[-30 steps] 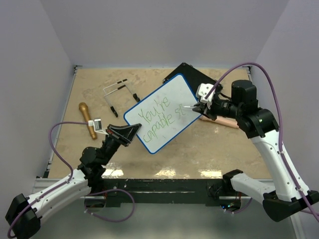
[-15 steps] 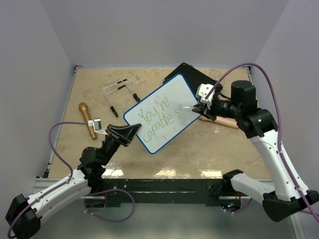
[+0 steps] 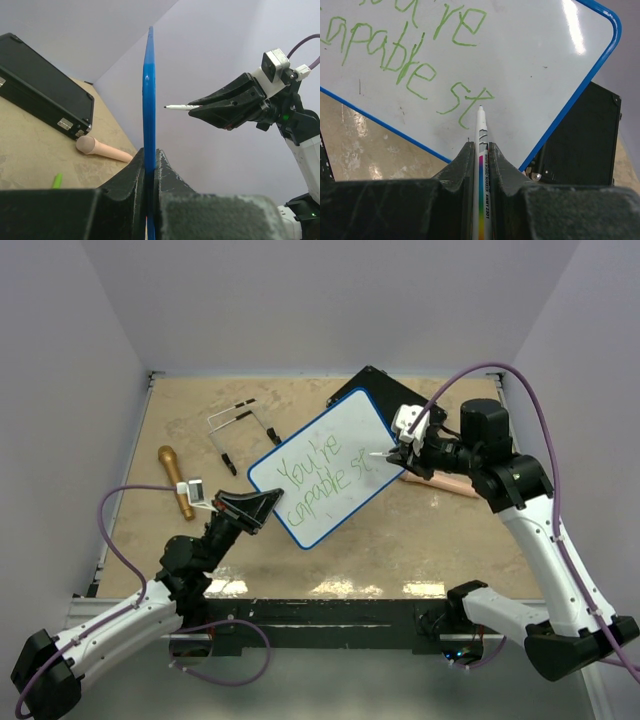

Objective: Write a sentence on the whiteboard

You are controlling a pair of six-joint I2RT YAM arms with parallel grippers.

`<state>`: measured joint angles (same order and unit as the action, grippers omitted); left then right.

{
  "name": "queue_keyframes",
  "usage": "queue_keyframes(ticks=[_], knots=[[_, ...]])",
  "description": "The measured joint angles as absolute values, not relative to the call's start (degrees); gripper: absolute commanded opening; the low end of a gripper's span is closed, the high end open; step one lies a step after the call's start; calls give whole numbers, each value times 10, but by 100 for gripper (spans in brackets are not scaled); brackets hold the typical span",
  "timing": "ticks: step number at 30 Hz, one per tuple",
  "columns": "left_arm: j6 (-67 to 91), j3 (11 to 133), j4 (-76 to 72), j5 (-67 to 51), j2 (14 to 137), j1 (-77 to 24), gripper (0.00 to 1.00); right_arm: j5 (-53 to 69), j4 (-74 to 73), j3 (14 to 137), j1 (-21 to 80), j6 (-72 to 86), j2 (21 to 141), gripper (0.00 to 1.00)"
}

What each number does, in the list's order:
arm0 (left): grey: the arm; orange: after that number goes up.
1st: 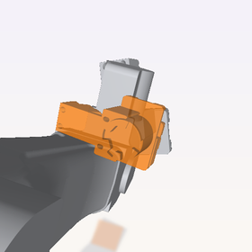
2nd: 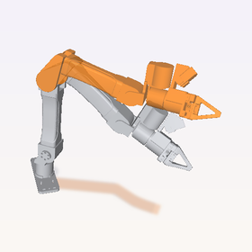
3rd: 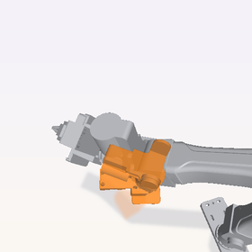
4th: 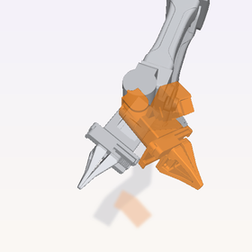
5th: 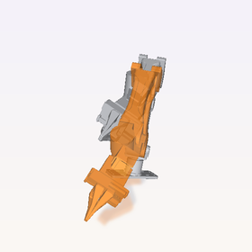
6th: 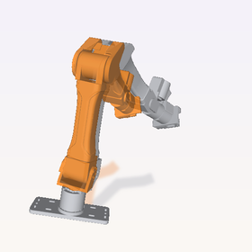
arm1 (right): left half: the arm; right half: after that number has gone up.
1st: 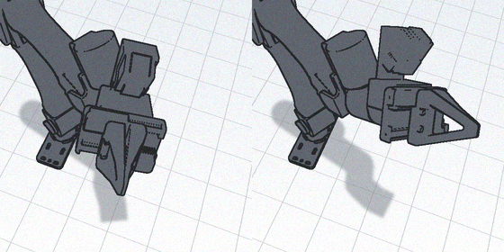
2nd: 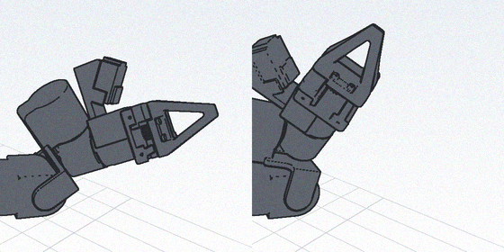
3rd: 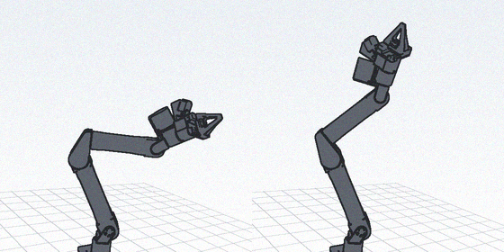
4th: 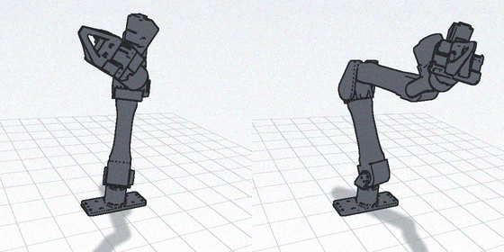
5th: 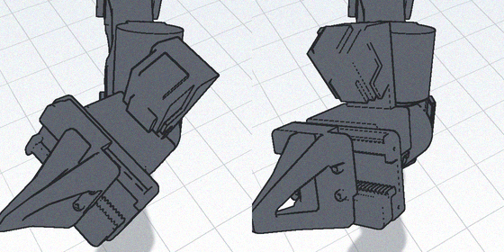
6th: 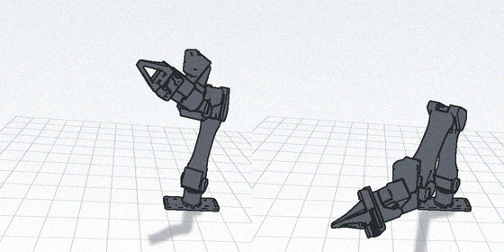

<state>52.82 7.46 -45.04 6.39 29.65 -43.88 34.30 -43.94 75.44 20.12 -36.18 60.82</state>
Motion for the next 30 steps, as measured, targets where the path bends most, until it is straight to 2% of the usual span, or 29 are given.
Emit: queue_keyframes(ticks=[30], knots=[[528,69,-454,63,301,-439,0,309,-445,745,201,-367,638,0]])
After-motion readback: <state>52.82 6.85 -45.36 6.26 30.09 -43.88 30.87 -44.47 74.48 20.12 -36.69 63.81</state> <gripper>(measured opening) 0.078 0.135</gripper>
